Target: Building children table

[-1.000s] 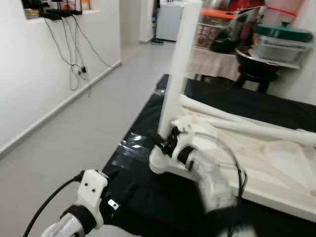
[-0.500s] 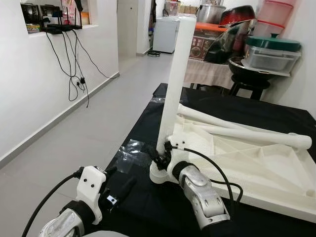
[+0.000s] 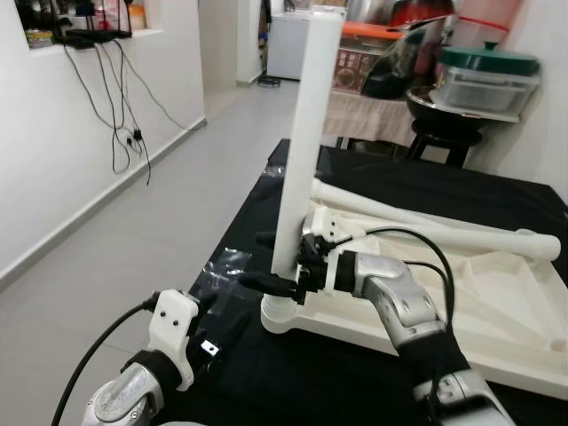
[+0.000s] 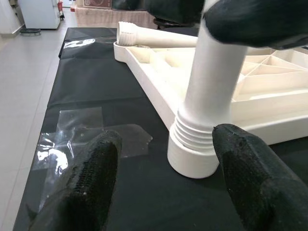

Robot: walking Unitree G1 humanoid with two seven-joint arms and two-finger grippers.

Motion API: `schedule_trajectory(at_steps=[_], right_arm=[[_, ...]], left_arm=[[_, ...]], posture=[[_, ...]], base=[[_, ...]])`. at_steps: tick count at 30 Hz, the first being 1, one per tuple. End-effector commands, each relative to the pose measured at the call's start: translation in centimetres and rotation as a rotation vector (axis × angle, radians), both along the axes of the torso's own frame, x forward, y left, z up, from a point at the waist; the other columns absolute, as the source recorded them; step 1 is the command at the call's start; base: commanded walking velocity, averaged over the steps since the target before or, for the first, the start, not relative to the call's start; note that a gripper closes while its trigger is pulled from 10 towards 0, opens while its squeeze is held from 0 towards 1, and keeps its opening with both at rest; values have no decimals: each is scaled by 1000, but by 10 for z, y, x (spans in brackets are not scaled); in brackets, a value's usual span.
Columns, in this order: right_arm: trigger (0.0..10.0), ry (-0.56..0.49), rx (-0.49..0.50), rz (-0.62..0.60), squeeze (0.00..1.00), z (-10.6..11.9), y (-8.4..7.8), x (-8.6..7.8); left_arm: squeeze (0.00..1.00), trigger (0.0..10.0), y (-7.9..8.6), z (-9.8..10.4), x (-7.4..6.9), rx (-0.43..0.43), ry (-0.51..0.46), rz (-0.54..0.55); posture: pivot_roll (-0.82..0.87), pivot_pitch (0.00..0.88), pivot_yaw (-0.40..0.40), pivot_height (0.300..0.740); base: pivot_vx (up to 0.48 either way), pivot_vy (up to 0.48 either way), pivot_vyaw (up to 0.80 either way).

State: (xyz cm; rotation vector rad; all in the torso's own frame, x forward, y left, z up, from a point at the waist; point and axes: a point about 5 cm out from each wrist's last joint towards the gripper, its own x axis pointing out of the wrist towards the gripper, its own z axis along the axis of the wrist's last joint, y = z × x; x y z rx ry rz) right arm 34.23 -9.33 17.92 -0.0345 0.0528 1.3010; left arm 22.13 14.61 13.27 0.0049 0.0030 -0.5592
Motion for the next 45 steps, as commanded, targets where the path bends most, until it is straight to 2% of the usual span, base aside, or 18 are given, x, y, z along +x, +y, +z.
schedule_trajectory(at_steps=[1, 2, 3, 11, 18, 20, 21, 22, 24, 28, 32, 33, 35, 36, 38, 39, 42, 45], right_arm=[[8510, 12, -5, 8, 0, 0, -4, 5], [8510, 20, -9, 15, 0, 0, -6, 6], [0, 28, -11, 31, 0, 1, -8, 7], [0, 36, -13, 48, 0, 3, -14, 10], [0, 26, -82, -88, 0, -15, -28, 8], [0, 40, -113, -184, 0, -26, -34, 7], [0, 89, -110, -470, 0, -46, -32, 4], [0, 89, -110, -470, 0, -46, -32, 4], [0, 227, -61, -850, 0, -79, -13, -30], [0, 213, -66, -871, 0, -82, 1, -45], [0, 216, -68, -864, 0, -80, -6, -28], [4588, 215, -77, -865, 0, -79, -8, -25], [4588, 215, -77, -865, 0, -79, -8, -25], [10000, 206, -86, -882, 0, -74, -8, -23], [10000, 196, -78, -864, 0, -70, -8, -21], [10000, 179, -44, -812, 1000, -62, -5, -19], [10000, 166, -21, -773, 1000, -56, -2, -18], [10000, 108, 36, -585, 1000, -37, 5, -15]], left_arm=[[0, 10000, -2, -5, 0, -4, 13, -1], [0, 10000, -2, -5, 0, -5, 12, -1], [0, 10000, -2, -5, 0, -6, 11, -1], [0, 10000, -3, -5, 1, -9, 8, -1], [0, 10000, -5, -3, 0, -16, -3, 0], [0, 10000, -5, -3, 0, -17, -7, 0], [0, 10000, -4, -2, -2, -18, -9, 0], [0, 10000, -4, -2, -2, -18, -9, 0], [0, 10000, -1, -2, -3, -18, -11, 1], [0, 10000, 2, -2, -3, -15, -10, 2], [0, 10000, 1, -3, -1, -19, -3, -7], [0, 10000, 1, -4, -1, -21, -4, -4], [0, 10000, 1, -4, -1, -21, -4, -4], [0, 10000, 1, -4, -2, -22, -5, 0], [0, 10000, 1, -4, -2, -23, -4, -2], [0, 10000, 0, -4, -2, -26, 0, -8], [0, 10000, 0, -4, -2, -28, 2, -13], [0, 10000, 0, -5, -2, -30, 5, -20]], posture=[[139, 0, -116, 740], [139, 0, -116, 740], [139, 0, -116, 740], [145, 0, -123, 740], [141, 0, -130, 740], [138, 0, -135, 740], [135, 0, -144, 740], [135, 0, -144, 740], [132, 0, -125, 740], [123, 0, -113, 740], [141, 0, -125, 740], [139, 0, -122, 740], [139, 0, -122, 740], [140, 0, -121, 740], [140, 0, -121, 740], [143, 0, -117, 740], [143, 0, -117, 740], [149, 0, -114, 740]], base=[[0, 0, 0], [0, 0, 0], [0, 0, 0], [0, 0, 0], [0, 0, 0], [0, 0, 0], [0, 0, 0], [0, 0, 0], [0, 0, 0], [0, 0, 0], [0, 0, 0], [0, 0, 0], [0, 0, 0], [0, 0, 0], [0, 0, 0], [0, 0, 0], [0, 0, 0], [0, 0, 0]])
